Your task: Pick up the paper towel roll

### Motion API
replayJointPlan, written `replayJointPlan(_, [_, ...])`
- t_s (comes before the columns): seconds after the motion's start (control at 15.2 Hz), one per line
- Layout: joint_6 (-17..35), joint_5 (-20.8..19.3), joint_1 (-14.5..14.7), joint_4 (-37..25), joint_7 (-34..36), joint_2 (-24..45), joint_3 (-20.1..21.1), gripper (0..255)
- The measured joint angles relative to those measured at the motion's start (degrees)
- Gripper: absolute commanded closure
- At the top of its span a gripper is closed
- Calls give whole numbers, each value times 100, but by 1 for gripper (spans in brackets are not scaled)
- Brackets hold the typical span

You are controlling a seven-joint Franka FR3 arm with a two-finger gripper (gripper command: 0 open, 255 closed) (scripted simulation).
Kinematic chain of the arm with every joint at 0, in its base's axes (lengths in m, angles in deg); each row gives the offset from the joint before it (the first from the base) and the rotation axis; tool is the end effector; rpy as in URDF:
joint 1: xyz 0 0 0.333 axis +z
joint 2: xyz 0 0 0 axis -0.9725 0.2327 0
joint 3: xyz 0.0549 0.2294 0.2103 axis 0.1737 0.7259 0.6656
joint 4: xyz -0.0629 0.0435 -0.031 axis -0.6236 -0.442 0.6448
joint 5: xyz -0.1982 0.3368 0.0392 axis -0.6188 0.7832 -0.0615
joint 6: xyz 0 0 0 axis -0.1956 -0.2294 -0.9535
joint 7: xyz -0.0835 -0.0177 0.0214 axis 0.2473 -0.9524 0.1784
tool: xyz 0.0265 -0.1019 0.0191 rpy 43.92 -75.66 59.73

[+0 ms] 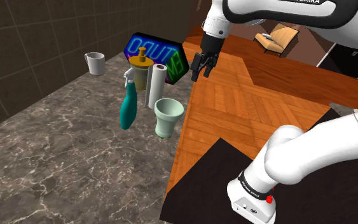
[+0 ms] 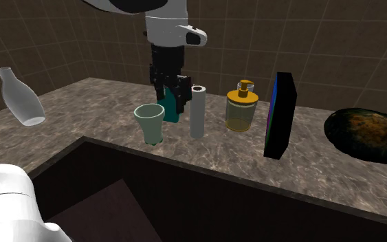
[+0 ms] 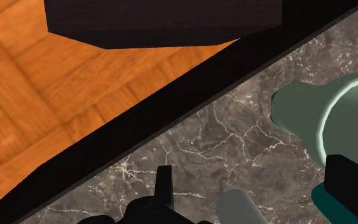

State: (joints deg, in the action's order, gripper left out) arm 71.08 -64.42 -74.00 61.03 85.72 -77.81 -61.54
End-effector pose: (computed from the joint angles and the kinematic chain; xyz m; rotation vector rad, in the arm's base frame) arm 0.3930 0.0075 0.5775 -3.0822 -0.0208 0.0297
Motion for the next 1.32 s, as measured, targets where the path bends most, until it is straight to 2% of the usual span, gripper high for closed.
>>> replayJointPlan(0.46, [5, 70, 186, -1532, -22, 1662, 166, 0])
replayJointPlan(0.79, [-231, 71, 298, -2778, -3, 2756, 285, 0])
replayJointPlan(1.32, [295, 72, 303, -2319, -50, 2835, 290, 0])
